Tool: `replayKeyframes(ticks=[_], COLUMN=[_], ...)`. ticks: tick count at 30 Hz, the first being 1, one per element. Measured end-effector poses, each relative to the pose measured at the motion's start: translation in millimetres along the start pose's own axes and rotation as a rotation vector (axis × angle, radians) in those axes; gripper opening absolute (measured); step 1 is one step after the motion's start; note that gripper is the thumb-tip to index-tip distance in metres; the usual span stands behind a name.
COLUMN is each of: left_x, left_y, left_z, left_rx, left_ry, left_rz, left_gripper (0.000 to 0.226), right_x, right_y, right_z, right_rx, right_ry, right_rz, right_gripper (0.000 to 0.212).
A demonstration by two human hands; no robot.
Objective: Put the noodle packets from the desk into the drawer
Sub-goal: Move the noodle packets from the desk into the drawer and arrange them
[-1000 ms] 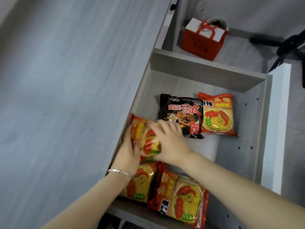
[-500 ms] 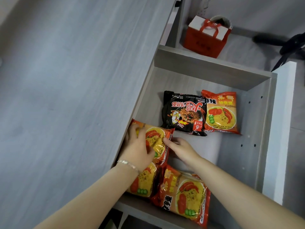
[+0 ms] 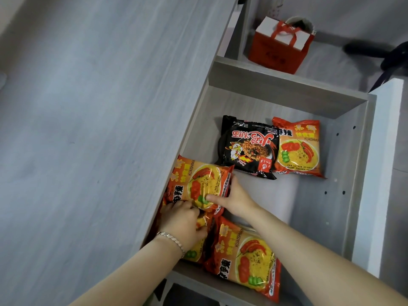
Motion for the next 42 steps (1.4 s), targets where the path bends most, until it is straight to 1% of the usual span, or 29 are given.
replayKeyframes(ticks=[3, 5, 7, 8, 10, 11, 12, 13, 14, 16, 17, 18, 19, 20, 21, 22, 23, 24, 25, 26, 28, 30, 32, 35, 37, 40, 41, 42], left_x=[-4, -5, -6, -5, -4, -2, 0, 2, 3, 2, 0, -1, -1, -1, 0, 0, 0, 0, -1, -1, -1, 0, 1, 2, 2, 2, 2, 1], left_y=[-2, -4, -11, -16, -29, -35, -40, -42, -41, -36, -33, -29, -25, -22, -19, -17, -15, -15, -15, -16, -19, -22, -25, -29, -30, -32, -32, -33], left_z=[-1, -4, -6, -6, -1, 3, 9, 16, 24, 40, 47, 53, 57, 59, 61, 61, 62, 63, 64, 65, 67, 70, 71, 70, 69, 70, 70, 71], left_rx=[-0.002, 0.057, 0.183, 0.257, 0.423, 0.489, 0.522, 0.512, 0.456, 0.258, 0.157, 0.085, 0.045, 0.023, 0.008, -0.002, -0.005, -0.001, 0.003, 0.009, 0.01, 0.002, 0.003, 0.031, 0.065, 0.081, 0.086, 0.094], left_ry=[-0.006, -0.029, -0.098, -0.136, -0.156, -0.14, -0.118, -0.097, -0.091, -0.131, -0.159, -0.179, -0.193, -0.208, -0.221, -0.235, -0.245, -0.252, -0.257, -0.258, -0.259, -0.265, -0.268, -0.252, -0.211, -0.135, -0.124, -0.118], left_rz=[-0.041, -0.118, -0.238, -0.269, -0.256, -0.236, -0.215, -0.203, -0.2, -0.177, -0.153, -0.126, -0.103, -0.08, -0.055, -0.032, -0.02, -0.017, -0.017, -0.02, -0.031, -0.045, -0.06, -0.048, -0.022, 0.032, 0.029, 0.024], left_gripper=[0.041, 0.037, 0.033, 0.031, 0.019, 0.014, 0.017, 0.025, 0.033, 0.048, 0.056, 0.063, 0.069, 0.075, 0.079, 0.082, 0.085, 0.086, 0.086, 0.086, 0.086, 0.085, 0.082, 0.076, 0.074, 0.077, 0.077, 0.077], right_x=[-5, -6, -5, -5, -9, -10, -11, -11, -9, -4, -2, -1, -1, -3, -4, -6, -9, -10, -10, -9, -3, 1, 2, 4, 9, 15, 15, 11], right_y=[5, 12, 19, 21, 20, 17, 13, 8, 3, -7, -13, -21, -31, -43, -59, -75, -92, -108, -121, -133, -150, -160, -166, -171, -174, -177, -177, -176], right_z=[-4, -8, -10, -10, -9, -9, -9, -9, -9, -11, -12, -13, -14, -15, -17, -21, -26, -29, -28, -23, -10, 2, 9, 13, 13, 5, -2, -11], right_rx=[0.086, 0.105, 0.075, 0.047, -0.021, -0.044, -0.054, -0.086, -0.144, -0.245, -0.25, -0.206, -0.115, 0.036, 0.223, 0.425, 0.619, 0.781, 0.89, 0.938, 0.891, 0.794, 0.77, 0.816, 0.821, 0.748, 0.751, 0.774], right_ry=[-0.122, -0.142, -0.113, -0.098, -0.077, -0.07, -0.065, -0.07, -0.069, -0.034, -0.011, 0.007, 0.0, -0.027, -0.068, -0.121, -0.166, -0.187, -0.163, -0.083, 0.139, 0.274, 0.293, 0.318, 0.332, 0.29, 0.238, 0.149], right_rz=[-0.026, -0.05, -0.065, -0.029, 0.137, 0.173, 0.122, 0.059, 0.016, -0.049, -0.087, -0.131, -0.157, -0.185, -0.194, -0.179, -0.157, -0.15, -0.172, -0.222, -0.309, -0.293, -0.267, -0.148, -0.002, 0.231, 0.236, 0.169], right_gripper=[0.088, 0.092, 0.094, 0.093, 0.087, 0.085, 0.084, 0.083, 0.083, 0.08, 0.076, 0.068, 0.057, 0.044, 0.033, 0.028, 0.028, 0.034, 0.044, 0.057, 0.087, 0.105, 0.112, 0.119, 0.111, 0.082, 0.078, 0.076])
Point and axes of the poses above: each hand's wrist, its own z-axis towards the middle knuckle, its own y-axis out of the palm, x = y × z, the point moved 3 cm from there along z, towards the middle knuckle, and after that the axes turned 13 degrees about y, right-handed, at the moved point
